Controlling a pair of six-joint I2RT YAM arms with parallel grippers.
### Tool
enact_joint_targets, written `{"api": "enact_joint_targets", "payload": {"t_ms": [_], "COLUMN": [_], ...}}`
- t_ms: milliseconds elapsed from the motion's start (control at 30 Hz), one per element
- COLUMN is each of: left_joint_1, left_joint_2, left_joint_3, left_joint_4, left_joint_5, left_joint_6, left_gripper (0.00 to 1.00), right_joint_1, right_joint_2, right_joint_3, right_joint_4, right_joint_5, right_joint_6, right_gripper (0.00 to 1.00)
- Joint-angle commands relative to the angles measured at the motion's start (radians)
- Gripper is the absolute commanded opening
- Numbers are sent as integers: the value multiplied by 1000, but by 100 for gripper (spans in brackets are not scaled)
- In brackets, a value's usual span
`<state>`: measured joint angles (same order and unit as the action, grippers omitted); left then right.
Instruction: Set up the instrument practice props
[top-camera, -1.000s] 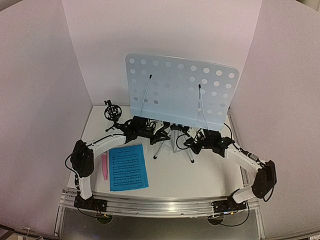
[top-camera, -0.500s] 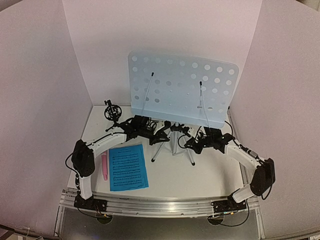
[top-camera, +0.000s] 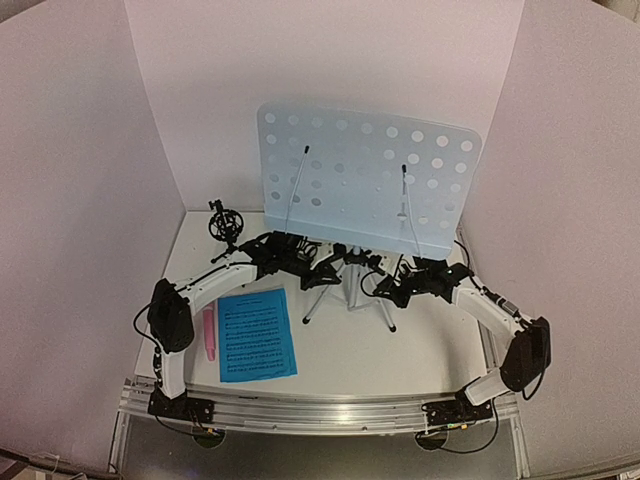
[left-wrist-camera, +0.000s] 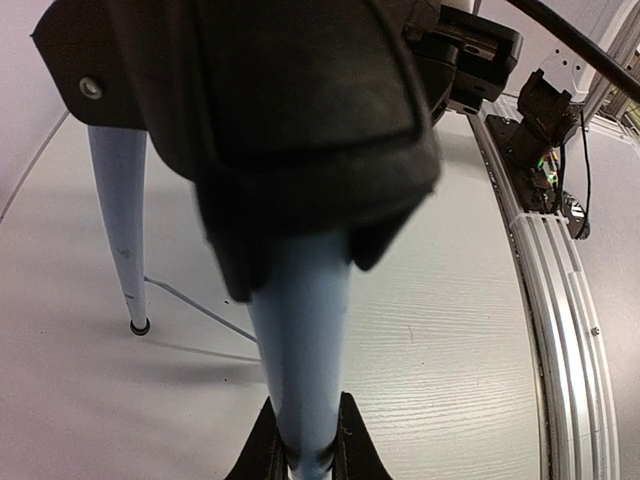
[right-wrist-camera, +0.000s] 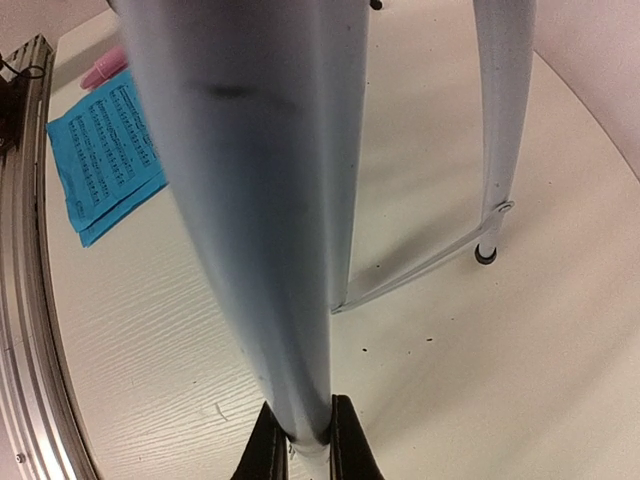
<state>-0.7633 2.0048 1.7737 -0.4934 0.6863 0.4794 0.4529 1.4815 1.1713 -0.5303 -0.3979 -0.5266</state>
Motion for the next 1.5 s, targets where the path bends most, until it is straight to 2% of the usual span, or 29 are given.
{"api": "enact_joint_targets", "payload": {"t_ms": [0,367,633,800,1067,1267,1467], "left_joint_1": [104,104,102,108,119,140,130], "left_joint_2": [-52,-40,-30,9,89,83,77], "left_joint_3": [-10,64,54,139,183,147,153], "left_joint_4": [-295,-409,-470,-552,-629,-624,-518], "left_joint_5": [-155,-196,-230,-214,-219,-263,-203], "left_joint_6": [139,197,210,236,285,332,278], "left_gripper": [0,0,0,0,0,0,0], "right_joint_1": [-153,-164,-198,-202,-203,-203,-200], "right_joint_2": [-42,-98,-57,-1,57,64,91], "right_joint_3": [-24,-65,-77,-11,25,39,58], "right_joint_4": [-297,-344,-339,-338,-330,-331,-301], "right_joint_5": [275,303,273,223,194,206,157], "right_joint_6": [25,24,6,25,26,22,55], "right_gripper": [0,0,0,0,0,0,0]}}
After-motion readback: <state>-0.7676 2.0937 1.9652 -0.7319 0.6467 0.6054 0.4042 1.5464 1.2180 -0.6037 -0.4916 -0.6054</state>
